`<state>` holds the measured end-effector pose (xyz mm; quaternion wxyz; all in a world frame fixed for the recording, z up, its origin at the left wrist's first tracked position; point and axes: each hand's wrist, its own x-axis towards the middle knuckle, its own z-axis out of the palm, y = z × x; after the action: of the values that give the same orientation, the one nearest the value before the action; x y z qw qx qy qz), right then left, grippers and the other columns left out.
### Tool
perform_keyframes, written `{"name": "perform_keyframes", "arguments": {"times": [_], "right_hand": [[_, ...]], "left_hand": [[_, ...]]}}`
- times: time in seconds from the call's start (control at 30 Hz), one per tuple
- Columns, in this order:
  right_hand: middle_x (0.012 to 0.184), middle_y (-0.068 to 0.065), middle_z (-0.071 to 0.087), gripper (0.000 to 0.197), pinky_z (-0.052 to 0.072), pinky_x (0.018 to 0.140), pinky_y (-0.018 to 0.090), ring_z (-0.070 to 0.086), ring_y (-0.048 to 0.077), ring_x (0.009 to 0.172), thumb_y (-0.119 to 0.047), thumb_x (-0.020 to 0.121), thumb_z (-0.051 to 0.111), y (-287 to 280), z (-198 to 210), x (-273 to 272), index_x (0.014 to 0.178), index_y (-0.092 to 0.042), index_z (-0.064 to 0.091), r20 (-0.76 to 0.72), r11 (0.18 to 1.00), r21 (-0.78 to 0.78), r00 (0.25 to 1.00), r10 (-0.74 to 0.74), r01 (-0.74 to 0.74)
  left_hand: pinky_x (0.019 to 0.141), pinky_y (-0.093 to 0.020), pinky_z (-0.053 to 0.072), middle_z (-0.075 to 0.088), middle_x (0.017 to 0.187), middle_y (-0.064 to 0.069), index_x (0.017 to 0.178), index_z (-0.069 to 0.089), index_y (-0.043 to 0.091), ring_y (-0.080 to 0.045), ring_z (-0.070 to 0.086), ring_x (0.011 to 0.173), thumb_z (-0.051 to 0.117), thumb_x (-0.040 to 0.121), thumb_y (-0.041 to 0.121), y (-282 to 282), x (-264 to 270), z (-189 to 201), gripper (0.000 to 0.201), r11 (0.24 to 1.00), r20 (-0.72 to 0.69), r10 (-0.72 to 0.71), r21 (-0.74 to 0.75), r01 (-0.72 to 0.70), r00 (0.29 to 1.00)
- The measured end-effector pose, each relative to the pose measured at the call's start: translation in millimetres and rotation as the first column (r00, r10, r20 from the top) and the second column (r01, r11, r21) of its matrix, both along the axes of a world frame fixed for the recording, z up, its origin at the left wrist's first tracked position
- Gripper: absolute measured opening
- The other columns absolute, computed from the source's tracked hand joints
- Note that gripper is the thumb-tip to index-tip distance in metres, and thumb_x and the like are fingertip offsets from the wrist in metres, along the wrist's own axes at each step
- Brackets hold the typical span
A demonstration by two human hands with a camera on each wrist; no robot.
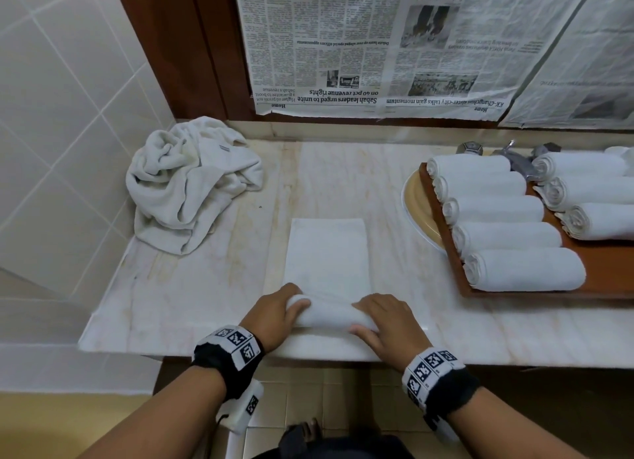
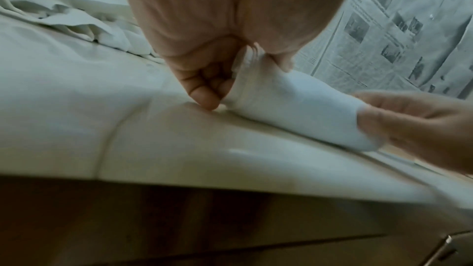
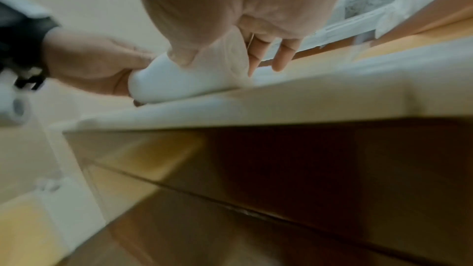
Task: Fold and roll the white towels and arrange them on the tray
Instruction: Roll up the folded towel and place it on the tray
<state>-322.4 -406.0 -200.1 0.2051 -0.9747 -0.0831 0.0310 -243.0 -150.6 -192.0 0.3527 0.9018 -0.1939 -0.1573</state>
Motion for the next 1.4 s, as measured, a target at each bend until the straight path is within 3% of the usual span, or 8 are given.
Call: {"name": "perform_keyframes", "arguments": {"times": [0.27,0.37,0.6,0.73,1.0,1.13,1.3,1.4], "right_hand": [[0.096,-0.008,0.059,0.035,0.039,0.096,0.043,0.054,0.018,0.091,-0.043,0.105,0.023,16,24,29,0.099,-0.029,0.054,-0.128,0.985,-0.128,0.983,-0.129,0.113],[0.103,-0.004,0.061,0.022,0.043,0.086,0.039,0.058,0.022,0.093,-0.029,0.102,0.041,30,20,26,0.116,-0.027,0.057,0.080,0.959,-0.197,0.978,-0.191,0.203],[0.102,-0.006,0.061,0.061,0.046,0.084,0.037,0.058,0.020,0.090,-0.068,0.096,0.016,30,13,1,0.119,-0.028,0.056,-0.016,0.975,-0.218,0.999,-0.047,0.042],[0.087,-0.005,0.063,0.049,0.044,0.088,0.040,0.058,0.020,0.079,-0.051,0.104,0.014,31,30,27,0.097,-0.026,0.056,-0.122,0.981,-0.195,0.992,-0.037,0.012],[0.113,0.002,0.064,0.045,0.038,0.080,0.037,0.059,0.024,0.094,-0.034,0.106,0.017,38,39,55,0.115,-0.020,0.059,-0.300,0.952,-0.306,0.949,-0.098,0.002],[0.120,0.007,0.051,0.029,0.040,0.087,0.042,0.052,0.029,0.105,-0.020,0.098,0.040,55,37,36,0.125,-0.019,0.049,-0.108,0.942,-0.314,0.982,-0.156,0.115],[0.141,0.011,0.033,0.082,0.021,0.114,0.057,0.037,0.034,0.130,-0.018,0.082,0.066,71,37,10,0.150,-0.012,0.021,-0.210,0.893,-0.448,0.976,-0.051,-0.050],[0.135,0.010,0.039,0.084,0.034,0.105,0.049,0.042,0.032,0.122,-0.012,0.077,0.071,66,33,12,0.146,-0.014,0.023,-0.201,0.884,-0.467,0.977,-0.068,-0.035]], "left_hand": [[0.064,-0.034,0.042,0.058,0.073,-0.001,0.085,0.047,0.018,-0.021,0.055,0.068,0.027,0.104,0.044,-22,-4,8,0.039,0.964,0.025,0.136,0.228,-0.138,0.990],[0.077,-0.034,0.044,0.064,0.094,-0.007,0.103,0.058,0.013,-0.029,0.062,0.094,0.023,0.107,0.034,-33,6,17,0.041,0.919,-0.006,0.116,0.379,-0.105,0.993],[0.104,-0.036,0.038,0.051,0.139,-0.013,0.138,0.046,0.008,-0.029,0.049,0.126,0.020,0.106,0.014,-38,24,20,0.042,0.833,-0.093,0.080,0.554,-0.015,0.992],[0.078,-0.035,0.043,0.055,0.120,-0.016,0.120,0.049,0.005,-0.033,0.058,0.102,0.029,0.106,0.020,-30,5,19,0.029,0.905,0.031,0.152,0.397,-0.151,0.988],[0.052,-0.031,0.046,0.061,0.091,0.000,0.101,0.059,0.018,-0.020,0.059,0.076,0.025,0.092,0.069,-9,-11,-2,0.061,0.837,0.320,-0.357,0.527,0.148,0.878],[0.072,-0.034,0.044,0.058,0.090,0.000,0.091,0.052,0.020,-0.021,0.055,0.086,0.014,0.097,0.062,-21,-1,7,0.057,0.920,0.182,-0.160,0.384,0.080,0.970],[0.091,-0.031,0.041,0.064,0.119,-0.011,0.111,0.061,0.010,-0.028,0.059,0.109,0.023,0.108,0.030,-35,26,10,0.043,0.912,0.031,-0.010,0.409,-0.004,0.999],[0.092,-0.032,0.039,0.062,0.123,-0.014,0.113,0.059,0.006,-0.029,0.057,0.112,0.024,0.108,0.030,-37,38,12,0.043,0.900,-0.063,0.050,0.436,-0.017,0.997]]}}
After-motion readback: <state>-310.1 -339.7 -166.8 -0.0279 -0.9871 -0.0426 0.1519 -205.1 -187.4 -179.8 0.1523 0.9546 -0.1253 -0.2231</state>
